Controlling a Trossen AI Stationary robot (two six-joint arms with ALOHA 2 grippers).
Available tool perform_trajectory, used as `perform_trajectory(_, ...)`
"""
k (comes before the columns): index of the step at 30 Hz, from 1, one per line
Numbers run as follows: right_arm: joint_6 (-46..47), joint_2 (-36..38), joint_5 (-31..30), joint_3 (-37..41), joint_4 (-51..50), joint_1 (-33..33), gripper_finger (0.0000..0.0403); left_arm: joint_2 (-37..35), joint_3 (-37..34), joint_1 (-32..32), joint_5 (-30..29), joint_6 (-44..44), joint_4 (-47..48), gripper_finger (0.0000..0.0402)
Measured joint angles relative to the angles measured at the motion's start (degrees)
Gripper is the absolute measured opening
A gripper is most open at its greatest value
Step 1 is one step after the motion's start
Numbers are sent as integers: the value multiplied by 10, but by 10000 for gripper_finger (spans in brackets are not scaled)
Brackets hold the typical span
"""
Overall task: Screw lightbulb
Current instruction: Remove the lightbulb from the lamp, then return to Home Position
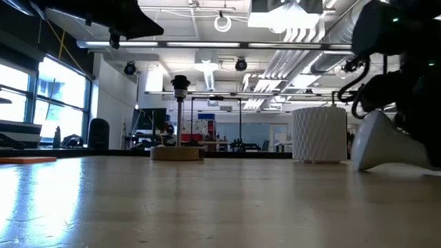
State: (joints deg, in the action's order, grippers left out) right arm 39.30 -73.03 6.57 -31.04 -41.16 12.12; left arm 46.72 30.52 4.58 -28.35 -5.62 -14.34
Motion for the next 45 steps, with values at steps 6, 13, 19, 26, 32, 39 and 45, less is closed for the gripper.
perform_trajectory(6,100,84,-59,8,-54,48,186,0,0,-24,-14,-19,0,0)
perform_trajectory(13,198,181,-111,-21,-174,93,242,0,0,-48,-15,-41,0,0)
perform_trajectory(19,223,256,-211,-61,-186,150,246,-14,0,-73,-15,-42,7,0)
perform_trajectory(26,-25,374,-267,30,159,145,224,-76,0,-82,-16,-37,74,0)
perform_trajectory(32,-275,417,-59,169,606,-5,175,-113,0,-72,-22,-46,159,0)
perform_trajectory(39,-341,429,138,206,713,-238,107,-193,-54,-64,-3,22,138,0)
perform_trajectory(45,-291,500,217,232,717,-328,61,-363,-132,-46,13,22,153,0)
